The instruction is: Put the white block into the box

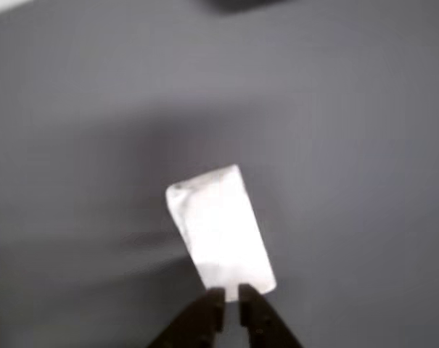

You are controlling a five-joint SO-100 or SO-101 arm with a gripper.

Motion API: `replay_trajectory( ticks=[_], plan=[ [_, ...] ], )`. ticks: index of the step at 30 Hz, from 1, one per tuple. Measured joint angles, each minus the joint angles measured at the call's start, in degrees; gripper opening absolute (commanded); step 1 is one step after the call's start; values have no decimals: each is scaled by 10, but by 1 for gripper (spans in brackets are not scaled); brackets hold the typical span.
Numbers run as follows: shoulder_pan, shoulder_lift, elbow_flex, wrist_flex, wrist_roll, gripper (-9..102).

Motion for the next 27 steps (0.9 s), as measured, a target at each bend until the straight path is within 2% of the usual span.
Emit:
replay_trajectory(
  ticks=[6, 16, 27],
  plan=[
    [7, 0, -7, -9, 84, 1],
    [7, -1, -18, -11, 143, 32],
    [7, -33, -25, -33, 152, 38]
  ],
)
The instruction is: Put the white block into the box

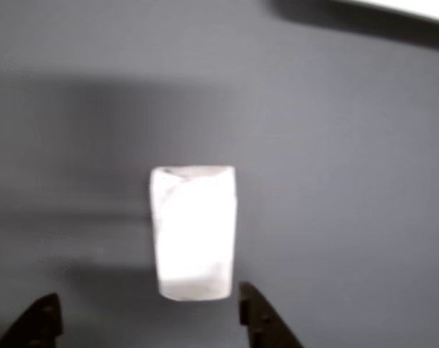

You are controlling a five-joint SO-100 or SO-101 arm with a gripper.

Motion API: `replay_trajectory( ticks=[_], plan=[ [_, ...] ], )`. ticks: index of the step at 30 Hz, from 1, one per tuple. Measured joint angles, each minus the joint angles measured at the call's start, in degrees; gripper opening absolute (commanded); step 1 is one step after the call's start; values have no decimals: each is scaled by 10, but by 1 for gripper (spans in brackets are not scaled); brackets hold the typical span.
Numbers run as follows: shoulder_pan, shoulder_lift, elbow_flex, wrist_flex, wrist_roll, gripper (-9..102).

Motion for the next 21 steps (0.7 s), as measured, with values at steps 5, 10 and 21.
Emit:
replay_trajectory(
  ticks=[5, 10, 21],
  plan=[
    [0, -19, -21, -6, 0, 37],
    [0, -41, -25, -6, -2, 34],
    [0, -67, -25, -21, -44, 30]
  ],
)
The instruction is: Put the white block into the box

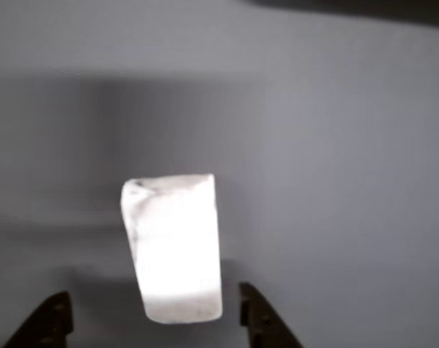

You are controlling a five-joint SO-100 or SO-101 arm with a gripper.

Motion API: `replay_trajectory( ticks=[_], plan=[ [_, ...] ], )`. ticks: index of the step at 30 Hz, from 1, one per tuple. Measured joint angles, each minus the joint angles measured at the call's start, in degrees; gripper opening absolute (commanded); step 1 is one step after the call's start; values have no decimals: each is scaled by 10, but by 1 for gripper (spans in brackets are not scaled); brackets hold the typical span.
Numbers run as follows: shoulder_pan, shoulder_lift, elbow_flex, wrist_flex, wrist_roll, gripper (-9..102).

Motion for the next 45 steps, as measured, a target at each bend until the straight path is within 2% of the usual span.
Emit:
replay_trajectory(
  ticks=[20, 45],
  plan=[
    [0, -13, 0, 0, -31, 24],
    [0, -31, 11, -19, -44, 24]
  ],
)
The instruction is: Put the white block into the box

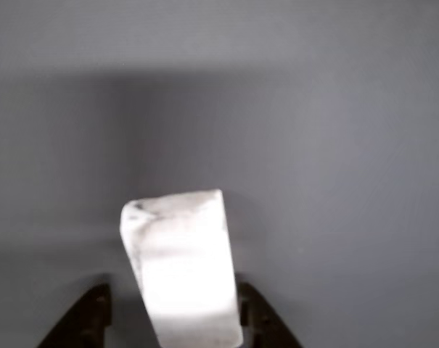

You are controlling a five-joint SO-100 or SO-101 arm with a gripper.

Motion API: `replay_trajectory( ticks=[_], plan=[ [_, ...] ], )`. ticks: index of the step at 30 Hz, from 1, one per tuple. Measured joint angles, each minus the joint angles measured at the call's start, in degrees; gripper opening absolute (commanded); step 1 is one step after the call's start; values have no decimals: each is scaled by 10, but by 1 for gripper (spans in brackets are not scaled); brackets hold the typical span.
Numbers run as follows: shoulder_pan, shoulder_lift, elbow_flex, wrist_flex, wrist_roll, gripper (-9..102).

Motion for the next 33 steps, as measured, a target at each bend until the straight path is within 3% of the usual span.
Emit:
replay_trajectory(
  ticks=[5, 11, 15, 33],
  plan=[
    [0, 0, 0, 0, 0, 22],
    [0, 0, 4, -4, 0, 4],
    [0, 1, 9, 0, -4, -1],
    [1, 6, 18, -2, -19, -2]
  ],
)
